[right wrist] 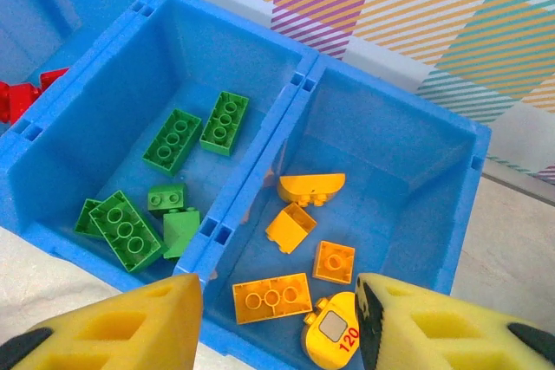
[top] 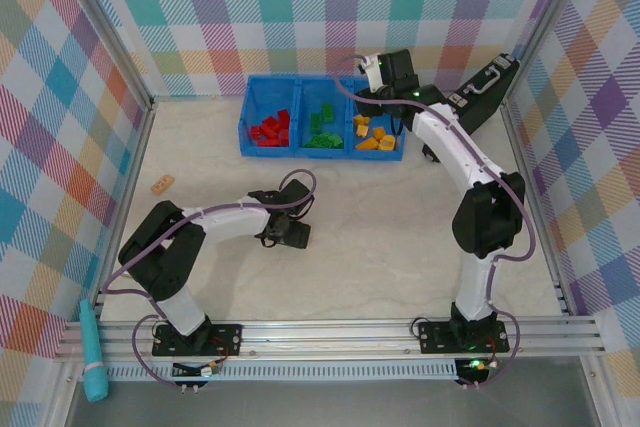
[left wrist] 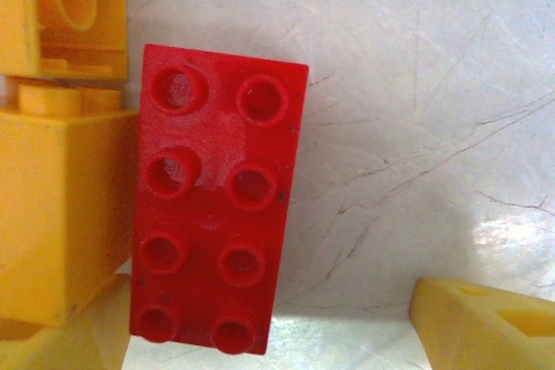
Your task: Sort the legos into containers by color
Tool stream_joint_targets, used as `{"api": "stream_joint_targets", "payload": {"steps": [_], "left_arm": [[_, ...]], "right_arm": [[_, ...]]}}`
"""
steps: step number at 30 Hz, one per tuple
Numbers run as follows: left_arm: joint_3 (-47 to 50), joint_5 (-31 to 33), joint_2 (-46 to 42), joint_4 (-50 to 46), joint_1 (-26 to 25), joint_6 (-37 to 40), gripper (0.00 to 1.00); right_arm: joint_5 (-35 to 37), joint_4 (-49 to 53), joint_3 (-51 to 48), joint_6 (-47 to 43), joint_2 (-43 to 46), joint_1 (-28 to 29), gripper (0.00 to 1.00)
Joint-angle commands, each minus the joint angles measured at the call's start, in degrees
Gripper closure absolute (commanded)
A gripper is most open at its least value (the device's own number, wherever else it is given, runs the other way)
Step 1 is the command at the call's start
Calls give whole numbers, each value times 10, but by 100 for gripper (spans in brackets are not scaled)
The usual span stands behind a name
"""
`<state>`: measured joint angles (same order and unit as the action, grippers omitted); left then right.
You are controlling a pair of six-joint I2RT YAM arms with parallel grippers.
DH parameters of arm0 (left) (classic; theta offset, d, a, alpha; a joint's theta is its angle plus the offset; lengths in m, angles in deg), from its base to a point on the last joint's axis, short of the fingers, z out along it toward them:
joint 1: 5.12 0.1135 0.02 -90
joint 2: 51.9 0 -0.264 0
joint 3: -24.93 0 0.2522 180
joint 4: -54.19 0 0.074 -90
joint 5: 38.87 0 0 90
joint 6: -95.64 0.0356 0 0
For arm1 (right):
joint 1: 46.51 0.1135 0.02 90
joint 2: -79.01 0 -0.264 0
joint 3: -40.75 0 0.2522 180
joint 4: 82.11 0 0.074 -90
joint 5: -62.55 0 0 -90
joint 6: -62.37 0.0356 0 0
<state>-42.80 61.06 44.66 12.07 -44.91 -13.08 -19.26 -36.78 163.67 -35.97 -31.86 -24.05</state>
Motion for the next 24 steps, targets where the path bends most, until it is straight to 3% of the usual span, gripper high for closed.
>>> {"api": "stream_joint_targets", "payload": {"steps": [1, 12, 24], "left_arm": [[-7, 75, 25, 59, 17, 9, 15], [-15, 55, 37, 94, 20, 15, 25], [-8, 78, 24, 97, 27, 16, 52]], "right_arm": [[-17, -5, -1, 8, 13, -2, 49], [-23, -1, 2, 12, 9, -1, 49], [-28, 6, -1, 16, 4, 3, 49]]}}
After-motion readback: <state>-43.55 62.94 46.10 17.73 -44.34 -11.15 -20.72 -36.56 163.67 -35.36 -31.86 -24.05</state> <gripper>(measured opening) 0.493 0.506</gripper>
